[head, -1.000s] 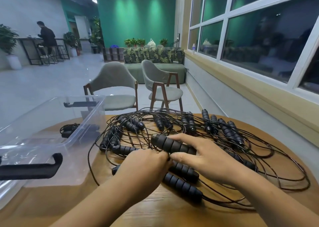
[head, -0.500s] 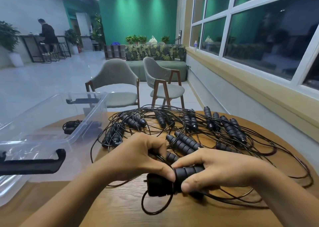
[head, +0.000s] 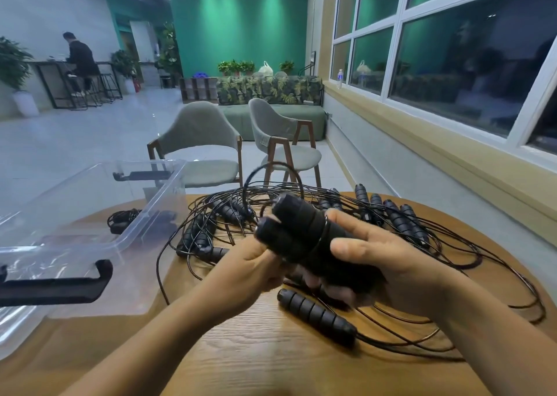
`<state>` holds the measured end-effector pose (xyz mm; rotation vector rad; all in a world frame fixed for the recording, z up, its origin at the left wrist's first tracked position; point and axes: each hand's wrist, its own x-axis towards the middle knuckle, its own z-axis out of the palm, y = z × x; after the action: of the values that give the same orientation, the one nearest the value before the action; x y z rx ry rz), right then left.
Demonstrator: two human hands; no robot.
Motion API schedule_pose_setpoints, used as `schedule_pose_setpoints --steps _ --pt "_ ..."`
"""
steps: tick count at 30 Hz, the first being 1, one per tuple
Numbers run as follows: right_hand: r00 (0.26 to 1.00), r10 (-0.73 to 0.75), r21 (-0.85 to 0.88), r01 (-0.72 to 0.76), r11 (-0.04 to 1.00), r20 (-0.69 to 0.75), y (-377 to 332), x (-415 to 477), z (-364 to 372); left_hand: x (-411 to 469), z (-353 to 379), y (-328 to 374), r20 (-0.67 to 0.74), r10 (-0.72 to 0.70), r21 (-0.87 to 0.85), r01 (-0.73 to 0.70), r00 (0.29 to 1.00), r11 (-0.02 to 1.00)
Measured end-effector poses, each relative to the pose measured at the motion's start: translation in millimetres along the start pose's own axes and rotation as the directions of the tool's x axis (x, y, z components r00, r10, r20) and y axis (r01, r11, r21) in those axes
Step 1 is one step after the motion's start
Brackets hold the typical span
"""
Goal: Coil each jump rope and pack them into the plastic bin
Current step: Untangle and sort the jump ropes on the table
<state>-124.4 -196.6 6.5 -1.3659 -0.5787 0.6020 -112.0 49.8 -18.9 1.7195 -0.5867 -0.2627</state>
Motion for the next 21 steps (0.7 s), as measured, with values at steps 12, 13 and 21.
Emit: schedule_pose_setpoints --steps 12,13,21 --pt "0.906 -0.171 -0.129 0.13 0.983 -0.388 -2 7 6 6 8 -5 -0.076 0.127 0.479 -0.076 0.989 0.875" --pt "0.894 -0.195 -0.186 0.129 0.974 -0.403 -2 7 8 7 8 -7 -0.088 0.151 0.525 -0.083 0.985 0.847" --pt "0.819 -0.338 -0.625 -0.031 0.78 -0.463 9 11 8 8 -1 -1 -0.065 0.282 0.778 -0.129 0.957 0.615"
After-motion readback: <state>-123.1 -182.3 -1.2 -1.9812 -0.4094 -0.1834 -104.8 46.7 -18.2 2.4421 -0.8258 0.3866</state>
